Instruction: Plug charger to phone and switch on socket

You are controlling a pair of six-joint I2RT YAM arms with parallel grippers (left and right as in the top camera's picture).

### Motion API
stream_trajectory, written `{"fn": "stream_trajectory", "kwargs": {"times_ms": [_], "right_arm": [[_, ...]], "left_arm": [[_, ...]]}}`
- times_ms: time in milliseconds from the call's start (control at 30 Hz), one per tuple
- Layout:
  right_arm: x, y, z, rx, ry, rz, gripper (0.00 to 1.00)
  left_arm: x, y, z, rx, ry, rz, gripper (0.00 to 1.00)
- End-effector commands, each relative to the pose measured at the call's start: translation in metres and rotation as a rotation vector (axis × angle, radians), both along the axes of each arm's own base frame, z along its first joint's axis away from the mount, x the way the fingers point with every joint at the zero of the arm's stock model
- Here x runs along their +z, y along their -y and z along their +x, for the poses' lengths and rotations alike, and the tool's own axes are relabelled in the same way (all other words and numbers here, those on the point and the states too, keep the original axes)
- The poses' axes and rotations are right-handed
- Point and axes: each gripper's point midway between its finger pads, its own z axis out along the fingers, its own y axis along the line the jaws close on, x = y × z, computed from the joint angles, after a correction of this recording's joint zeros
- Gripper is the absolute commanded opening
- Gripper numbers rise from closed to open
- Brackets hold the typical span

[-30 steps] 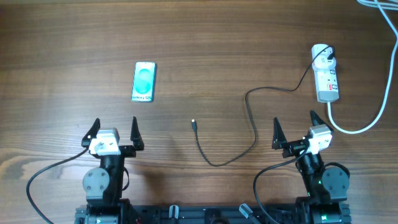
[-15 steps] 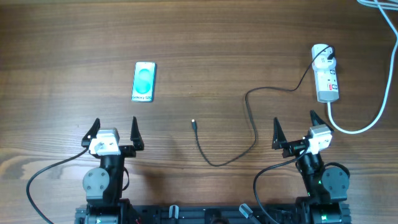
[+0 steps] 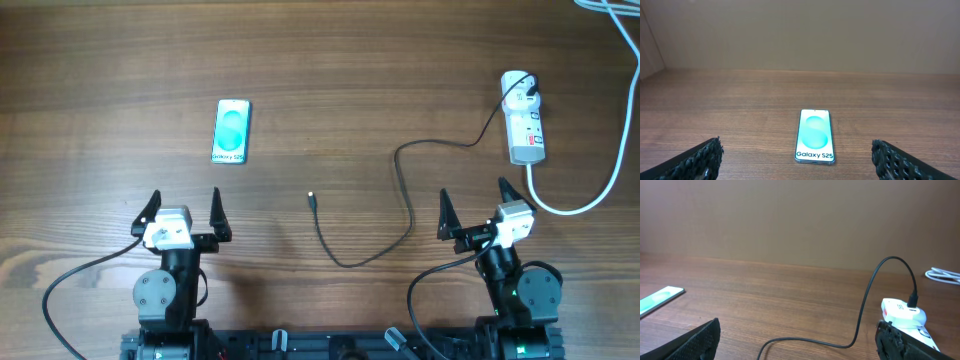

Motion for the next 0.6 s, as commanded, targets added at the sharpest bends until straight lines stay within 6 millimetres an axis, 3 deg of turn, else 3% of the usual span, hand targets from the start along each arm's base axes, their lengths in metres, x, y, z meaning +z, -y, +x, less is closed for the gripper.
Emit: {"fn": "stream_trajectory", "kwargs": {"times_ms": [0,400,500,567], "right_arm": [[0.000,-0.001,0.000,0.003,0.000,0.008,1.00],[0.000,-0.001,0.000,0.003,-0.001,0.008,1.00],[0.000,-0.001,0.000,0.003,0.000,0.008,1.00],[0.000,-0.001,0.000,0.003,-0.001,0.008,1.00]], "left_arm": [[0.000,0.003,0.000,-0.014,0.002,0.019,1.00],[0.004,-0.001,0.000,0.005,0.015,0.021,1.00],[0.020,-0.001,0.000,0.005,0.083,0.021,1.00],[0.046,0.002,-0.001,-0.009,0.188,0.020,1.00]]}}
